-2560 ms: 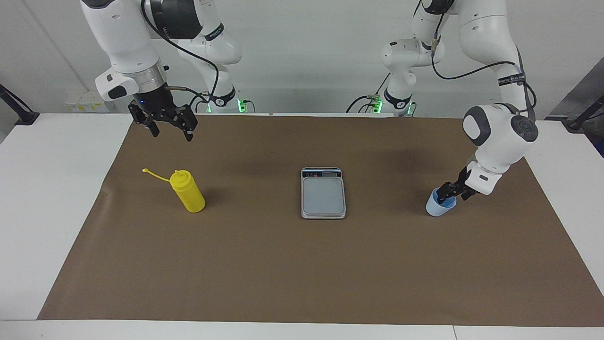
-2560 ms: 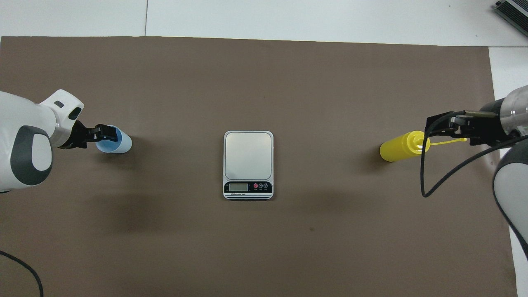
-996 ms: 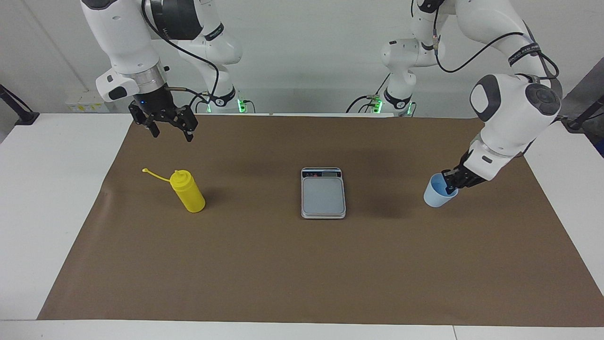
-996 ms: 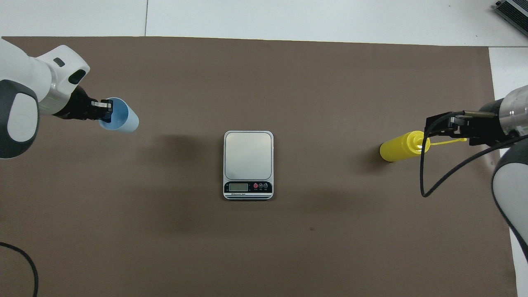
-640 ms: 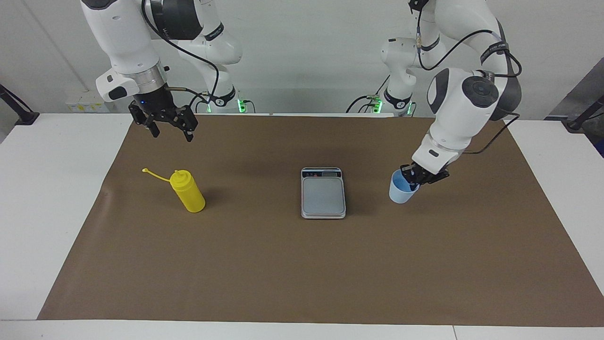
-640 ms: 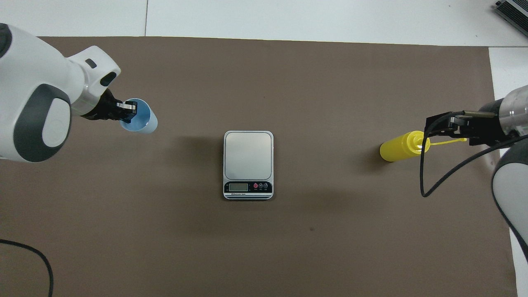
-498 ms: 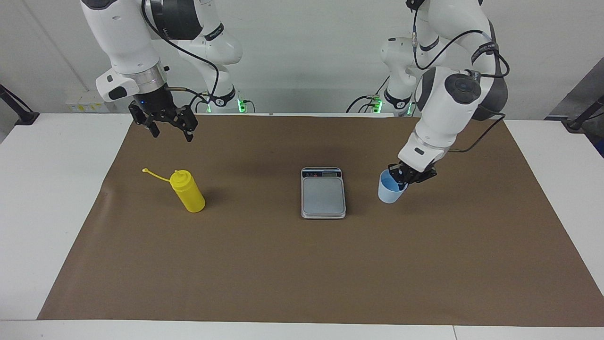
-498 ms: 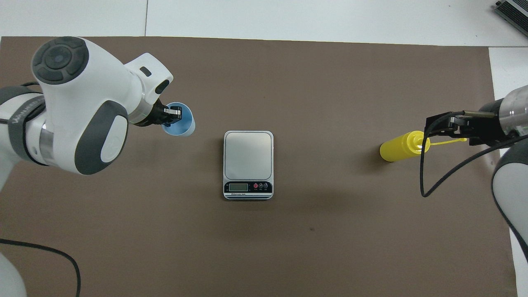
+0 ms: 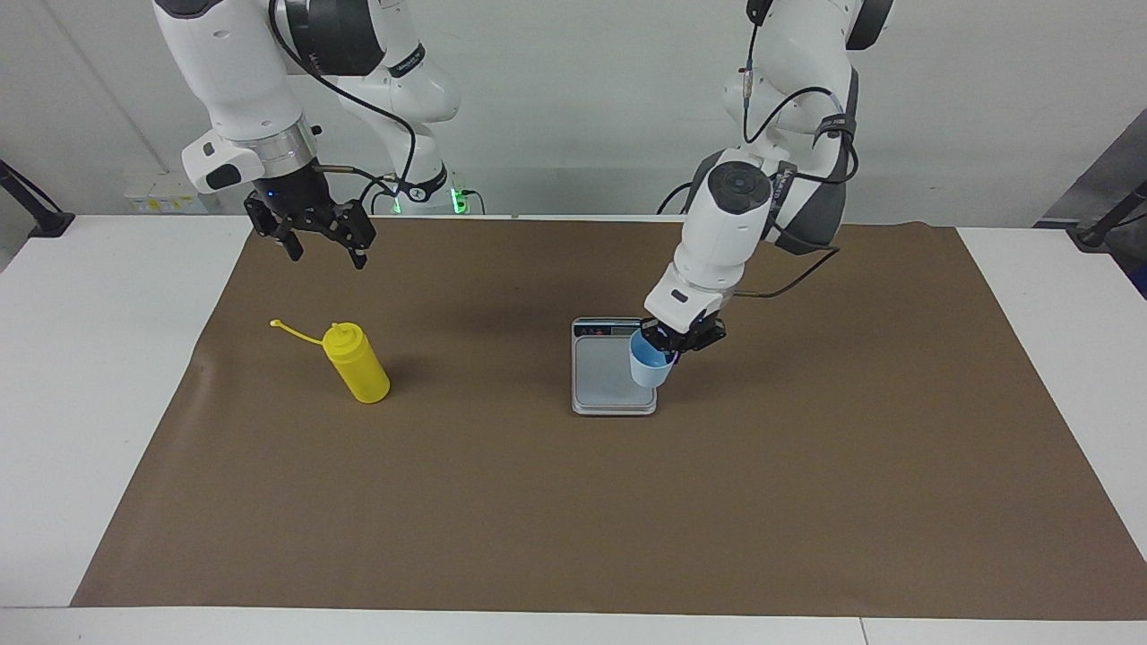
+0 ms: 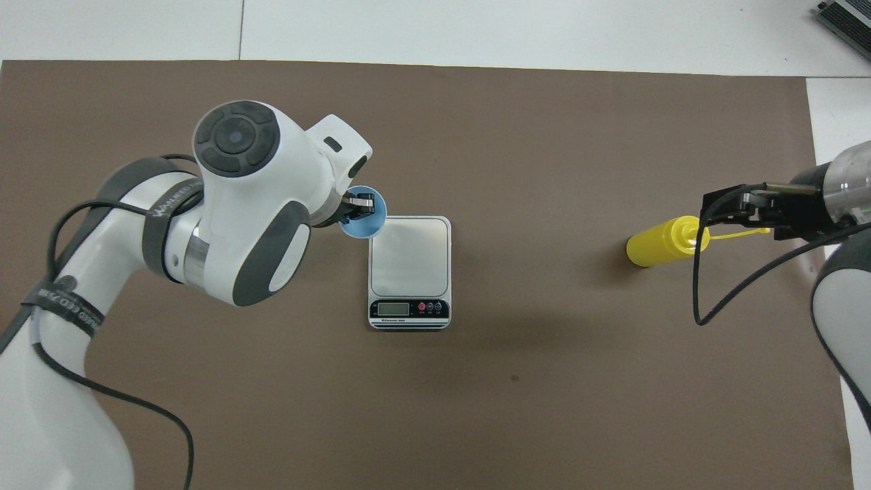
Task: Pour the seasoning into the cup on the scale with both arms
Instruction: 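Carry the blue cup with the left gripper onto the scale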
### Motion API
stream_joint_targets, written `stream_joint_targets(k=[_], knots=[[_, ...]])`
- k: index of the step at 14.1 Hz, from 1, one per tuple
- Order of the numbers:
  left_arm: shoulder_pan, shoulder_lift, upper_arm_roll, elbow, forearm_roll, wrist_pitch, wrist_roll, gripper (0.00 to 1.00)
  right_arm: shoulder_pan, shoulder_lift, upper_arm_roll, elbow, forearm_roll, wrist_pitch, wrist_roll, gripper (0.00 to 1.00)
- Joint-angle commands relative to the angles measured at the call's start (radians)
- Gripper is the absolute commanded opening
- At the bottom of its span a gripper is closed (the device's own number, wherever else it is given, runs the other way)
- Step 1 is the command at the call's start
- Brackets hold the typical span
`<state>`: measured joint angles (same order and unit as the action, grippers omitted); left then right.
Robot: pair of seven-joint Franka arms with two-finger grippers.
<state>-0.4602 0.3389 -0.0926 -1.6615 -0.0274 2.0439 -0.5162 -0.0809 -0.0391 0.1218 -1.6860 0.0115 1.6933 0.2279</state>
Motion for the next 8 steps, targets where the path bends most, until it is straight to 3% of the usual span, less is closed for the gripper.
stream_joint_targets(k=[1,8], knots=[[-0.040,0.017,0.014,-0.012,0.020,0.018,-0.034,0.00,-0.008,-0.011,0.007,-0.020,0.002,0.022,0.001,1.00],[-0.060,0.008,0.013,-0.046,0.012,0.022,-0.060,0.00,-0.010,-0.013,0.007,-0.024,0.002,0.023,-0.001,1.00]])
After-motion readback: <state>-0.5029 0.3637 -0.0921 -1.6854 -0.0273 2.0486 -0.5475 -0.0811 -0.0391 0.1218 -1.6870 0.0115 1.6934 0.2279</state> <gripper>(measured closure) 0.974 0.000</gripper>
